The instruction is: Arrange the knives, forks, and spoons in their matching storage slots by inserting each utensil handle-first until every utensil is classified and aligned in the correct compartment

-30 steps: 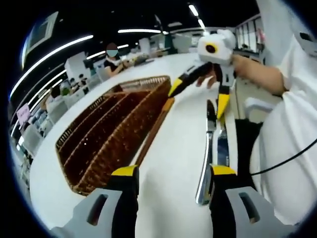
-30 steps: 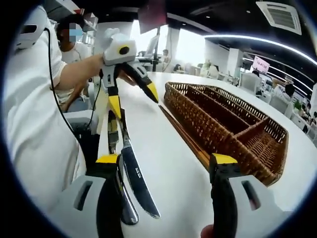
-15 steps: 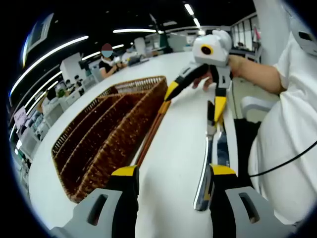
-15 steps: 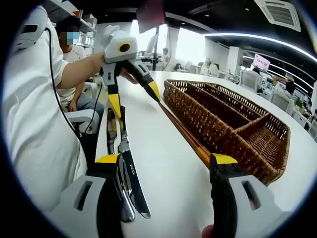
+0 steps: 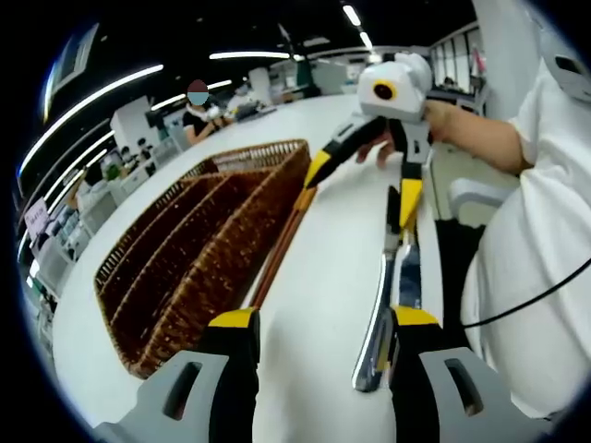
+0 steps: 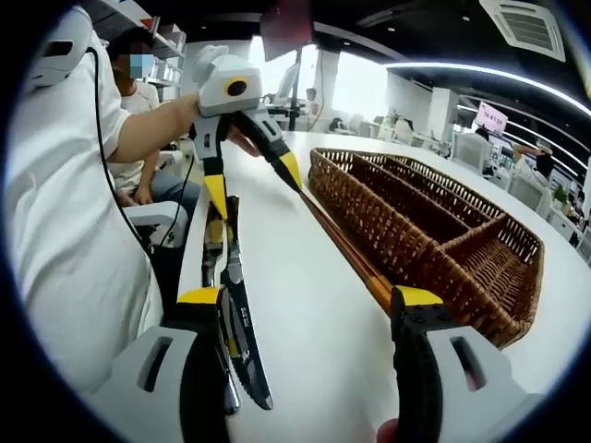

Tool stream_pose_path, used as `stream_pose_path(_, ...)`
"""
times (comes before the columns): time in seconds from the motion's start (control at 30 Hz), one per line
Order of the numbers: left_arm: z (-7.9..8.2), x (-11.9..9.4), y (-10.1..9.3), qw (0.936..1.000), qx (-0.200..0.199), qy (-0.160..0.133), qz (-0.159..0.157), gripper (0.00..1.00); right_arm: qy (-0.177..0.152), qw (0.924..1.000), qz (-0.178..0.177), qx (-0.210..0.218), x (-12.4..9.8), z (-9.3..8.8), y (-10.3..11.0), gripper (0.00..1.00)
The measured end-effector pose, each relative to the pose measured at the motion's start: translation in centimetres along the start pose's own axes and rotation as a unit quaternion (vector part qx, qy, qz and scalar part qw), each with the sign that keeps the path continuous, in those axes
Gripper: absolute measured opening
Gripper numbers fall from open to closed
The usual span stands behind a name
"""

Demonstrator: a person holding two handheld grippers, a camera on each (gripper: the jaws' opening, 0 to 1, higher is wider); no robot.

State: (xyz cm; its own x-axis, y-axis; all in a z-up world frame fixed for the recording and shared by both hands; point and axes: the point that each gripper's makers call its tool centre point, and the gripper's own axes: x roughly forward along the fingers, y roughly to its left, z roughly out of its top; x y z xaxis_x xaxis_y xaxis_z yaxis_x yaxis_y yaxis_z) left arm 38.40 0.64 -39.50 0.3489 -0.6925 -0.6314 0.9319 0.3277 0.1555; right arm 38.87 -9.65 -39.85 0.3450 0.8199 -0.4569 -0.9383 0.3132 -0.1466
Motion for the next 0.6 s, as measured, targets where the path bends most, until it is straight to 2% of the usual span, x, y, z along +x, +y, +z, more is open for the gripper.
stream_pose_path(0.6,-0.1,0.3,0.9,0.9998,-0.015,-0.009,0.006,0.54,-0.007,0.9997,-0.017,0.018,0.3,-0.3,-1.4,0.74)
